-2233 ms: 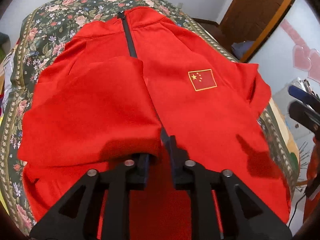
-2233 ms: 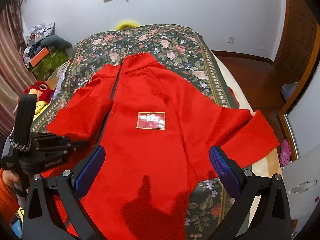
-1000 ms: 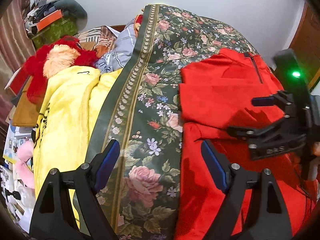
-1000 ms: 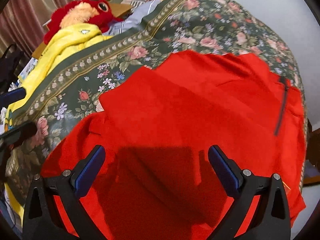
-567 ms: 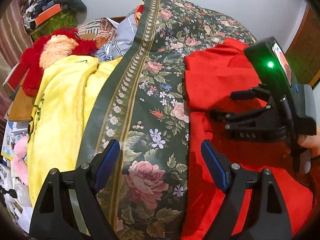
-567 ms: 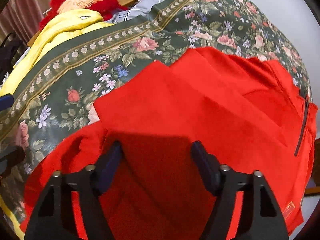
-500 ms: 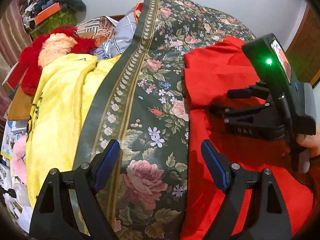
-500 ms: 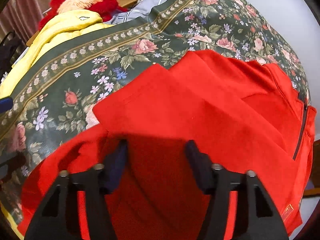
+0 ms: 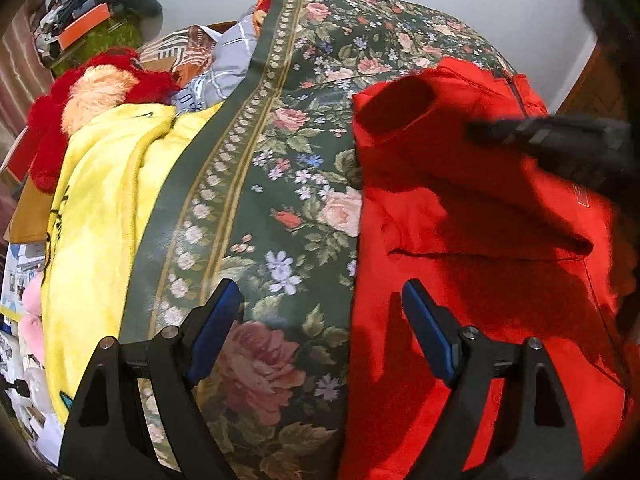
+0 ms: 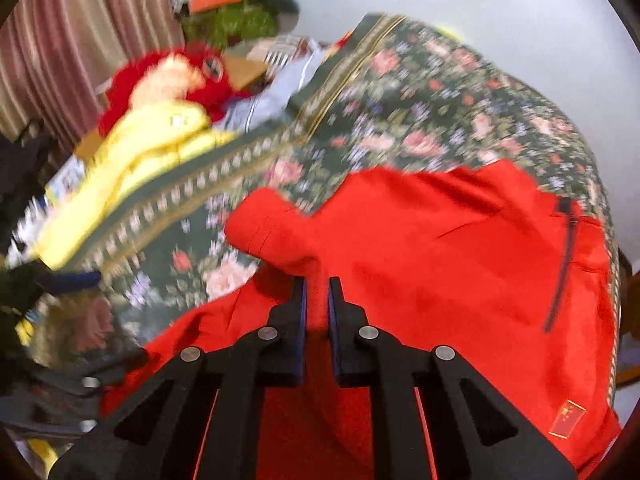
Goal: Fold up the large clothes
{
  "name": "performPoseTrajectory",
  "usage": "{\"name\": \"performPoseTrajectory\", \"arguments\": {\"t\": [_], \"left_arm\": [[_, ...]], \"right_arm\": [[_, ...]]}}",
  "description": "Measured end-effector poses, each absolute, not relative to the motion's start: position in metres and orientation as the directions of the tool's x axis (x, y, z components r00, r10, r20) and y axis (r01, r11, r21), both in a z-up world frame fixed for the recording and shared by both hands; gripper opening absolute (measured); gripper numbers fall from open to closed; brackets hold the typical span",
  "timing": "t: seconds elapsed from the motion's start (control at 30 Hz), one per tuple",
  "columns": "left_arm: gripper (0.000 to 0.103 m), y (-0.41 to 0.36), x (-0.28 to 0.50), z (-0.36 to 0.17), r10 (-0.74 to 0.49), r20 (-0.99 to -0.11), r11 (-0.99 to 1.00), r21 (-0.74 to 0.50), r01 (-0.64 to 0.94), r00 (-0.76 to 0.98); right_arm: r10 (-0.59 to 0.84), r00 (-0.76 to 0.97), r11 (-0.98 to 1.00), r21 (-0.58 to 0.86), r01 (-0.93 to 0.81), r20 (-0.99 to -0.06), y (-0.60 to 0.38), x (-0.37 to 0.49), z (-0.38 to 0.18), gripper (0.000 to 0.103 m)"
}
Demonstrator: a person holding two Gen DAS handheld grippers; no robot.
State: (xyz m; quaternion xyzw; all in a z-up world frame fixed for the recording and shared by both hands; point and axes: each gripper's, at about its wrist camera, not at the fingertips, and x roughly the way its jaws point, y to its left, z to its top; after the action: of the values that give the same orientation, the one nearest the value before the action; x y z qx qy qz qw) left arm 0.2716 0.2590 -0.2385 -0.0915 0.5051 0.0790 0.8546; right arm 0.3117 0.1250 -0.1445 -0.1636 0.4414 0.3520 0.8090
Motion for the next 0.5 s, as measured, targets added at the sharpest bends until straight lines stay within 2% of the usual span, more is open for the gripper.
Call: {"name": "performPoseTrajectory", "arguments": {"t": [0.2, 0.33, 0.5], "left_arm": [[0.083, 0.243, 0.288, -0.244, 0.044, -0.891, 0.983, -0.043, -0.181, 0.452], [0.083, 0.235, 0.303, -0.258, 0.052, -0.910, 0.986, -0.019, -0.168, 0.411], [0.083, 0.227, 0.315, -0.268, 0.142, -0.908, 0.978, 0.066, -0.200, 0.394]], "right_arm": [[0.500, 0.474, 0.772, 0.124, -0.623, -0.725, 0.058, 0.327, -0.080, 0.008], [0.499, 0.556, 0.816, 0.145, -0.560, -0.664, 0.007, 0.332, -0.049, 0.008], [0.456, 0.628, 0.873, 0.178, -0.455, -0.631, -0.068, 0.335, -0.030, 0.008]]}}
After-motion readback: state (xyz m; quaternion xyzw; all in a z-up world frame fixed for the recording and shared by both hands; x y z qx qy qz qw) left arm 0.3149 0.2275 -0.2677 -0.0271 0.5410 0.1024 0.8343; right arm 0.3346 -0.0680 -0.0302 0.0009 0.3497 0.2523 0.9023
